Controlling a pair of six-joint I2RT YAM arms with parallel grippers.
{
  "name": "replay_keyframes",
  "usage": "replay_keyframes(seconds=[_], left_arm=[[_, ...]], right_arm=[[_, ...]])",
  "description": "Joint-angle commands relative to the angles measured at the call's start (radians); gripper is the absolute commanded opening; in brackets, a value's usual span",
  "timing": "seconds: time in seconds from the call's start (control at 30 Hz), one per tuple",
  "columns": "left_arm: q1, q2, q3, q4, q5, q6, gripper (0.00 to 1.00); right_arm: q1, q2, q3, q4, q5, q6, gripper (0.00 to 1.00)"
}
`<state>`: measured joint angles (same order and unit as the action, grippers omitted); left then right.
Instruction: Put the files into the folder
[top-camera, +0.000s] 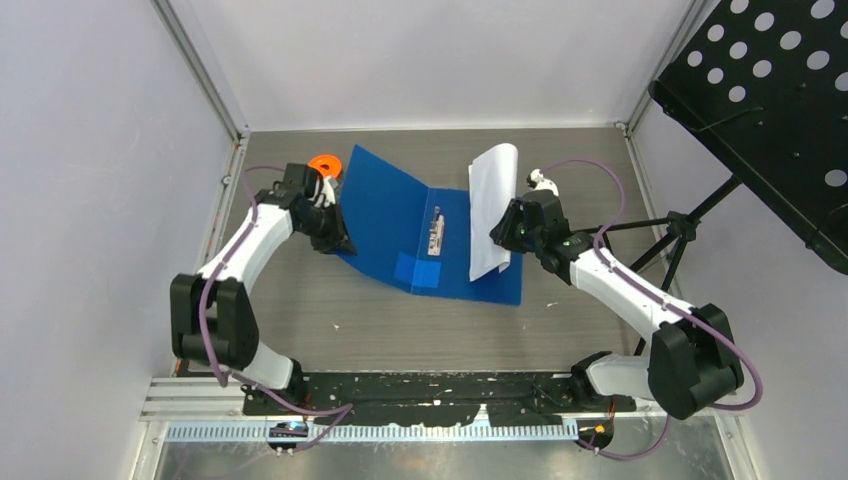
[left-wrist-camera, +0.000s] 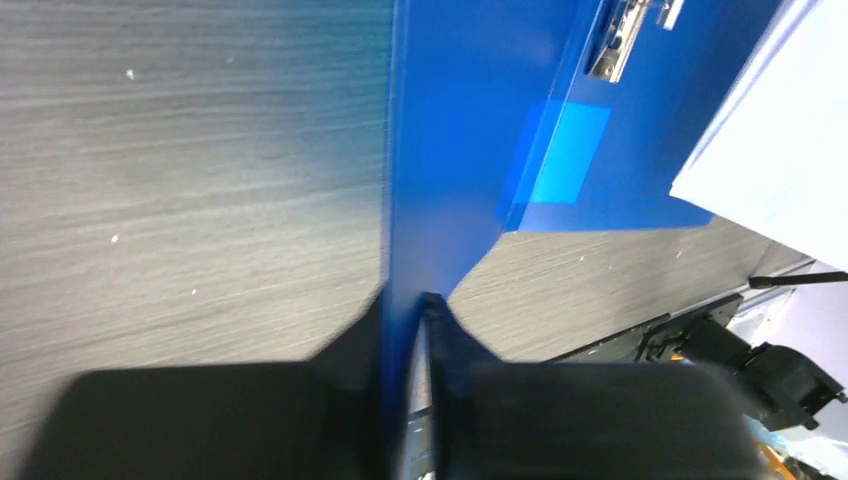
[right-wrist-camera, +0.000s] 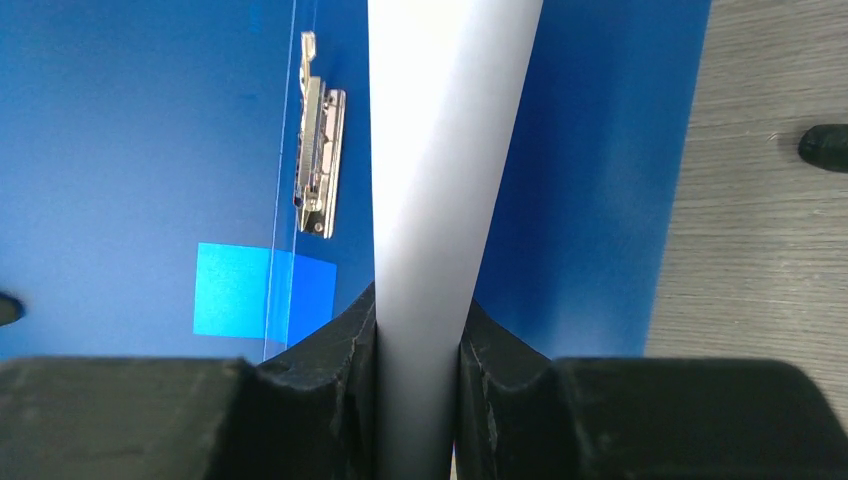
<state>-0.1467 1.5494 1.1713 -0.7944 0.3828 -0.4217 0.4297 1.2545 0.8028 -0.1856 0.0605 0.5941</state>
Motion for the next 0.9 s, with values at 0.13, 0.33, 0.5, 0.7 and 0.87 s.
replay_keyframes(seconds=[0.13,0.33,0.5,0.7,0.87], left_arm=[[-0.026,-0.245,-0.168,0.022,-0.009,-0.044,0.0],[-0.066,-0.424,-0.38,0.095,-0.01,-0.179,0.0],[-0.077,-0.547,-0.457,0.051,-0.026,-0.187,0.0],[-0.077,-0.577,-0.451,-0.024,-0.042,-0.116,0.0],[-0.078,-0.582,-0.419,-0.055,-0.032,-0.069,0.0]], right_arm=[[0.0,0.052,-0.013,0.09,-0.093,-0.001,0.31],[0.021,0.056,-0.03,0.119,-0.141,0.043,0.31],[0.075,0.056,-0.051,0.139,-0.155,0.085,0.31],[0.131,0.082,-0.051,0.158,-0.162,0.105,0.31],[0.133,0.119,-0.043,0.178,-0.213,0.128,0.31]])
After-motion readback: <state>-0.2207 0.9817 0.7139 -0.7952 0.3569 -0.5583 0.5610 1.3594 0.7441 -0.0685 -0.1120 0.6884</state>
